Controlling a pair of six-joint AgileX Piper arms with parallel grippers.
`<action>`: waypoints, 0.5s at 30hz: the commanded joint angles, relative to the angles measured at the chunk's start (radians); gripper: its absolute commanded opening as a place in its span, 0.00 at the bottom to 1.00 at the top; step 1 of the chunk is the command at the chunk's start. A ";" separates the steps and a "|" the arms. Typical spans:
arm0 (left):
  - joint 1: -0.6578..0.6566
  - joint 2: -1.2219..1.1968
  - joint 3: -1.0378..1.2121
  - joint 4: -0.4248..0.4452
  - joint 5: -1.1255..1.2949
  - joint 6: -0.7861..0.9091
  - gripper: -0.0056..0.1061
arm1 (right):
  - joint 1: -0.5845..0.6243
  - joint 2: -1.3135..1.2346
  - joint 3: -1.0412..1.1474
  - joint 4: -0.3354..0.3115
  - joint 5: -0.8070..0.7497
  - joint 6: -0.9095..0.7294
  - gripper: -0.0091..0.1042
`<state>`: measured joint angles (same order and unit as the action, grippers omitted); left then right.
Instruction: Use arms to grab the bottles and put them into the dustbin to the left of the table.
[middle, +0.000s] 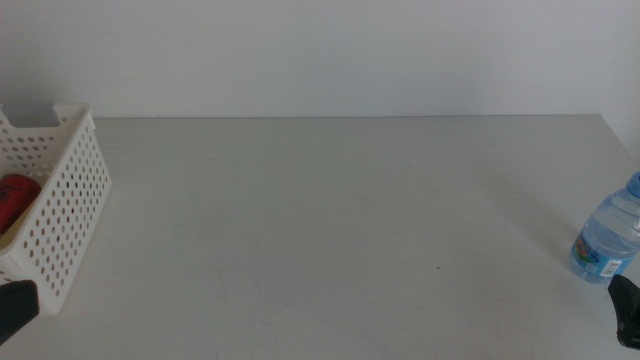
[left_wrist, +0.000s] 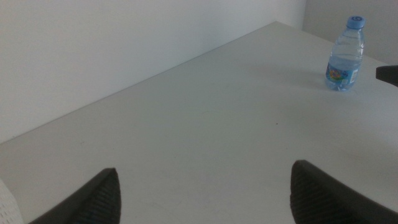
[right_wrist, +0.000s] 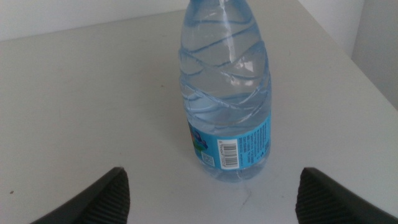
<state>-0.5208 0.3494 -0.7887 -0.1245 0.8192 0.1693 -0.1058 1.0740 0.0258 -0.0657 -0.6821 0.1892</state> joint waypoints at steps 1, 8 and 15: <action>-0.007 0.016 -0.024 -0.009 -0.073 -0.014 0.89 | -0.003 0.037 -0.007 -0.008 -0.163 -0.001 0.74; -0.007 0.016 -0.024 -0.009 -0.073 -0.014 0.89 | -0.003 0.111 -0.007 0.017 -0.286 -0.006 0.74; -0.007 0.016 -0.024 -0.009 -0.073 -0.014 0.89 | -0.003 0.282 -0.008 0.113 -0.509 -0.165 0.74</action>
<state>-0.5208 0.3494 -0.7887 -0.1245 0.8192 0.1693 -0.1058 1.3354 0.0217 0.0320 -1.0534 0.0823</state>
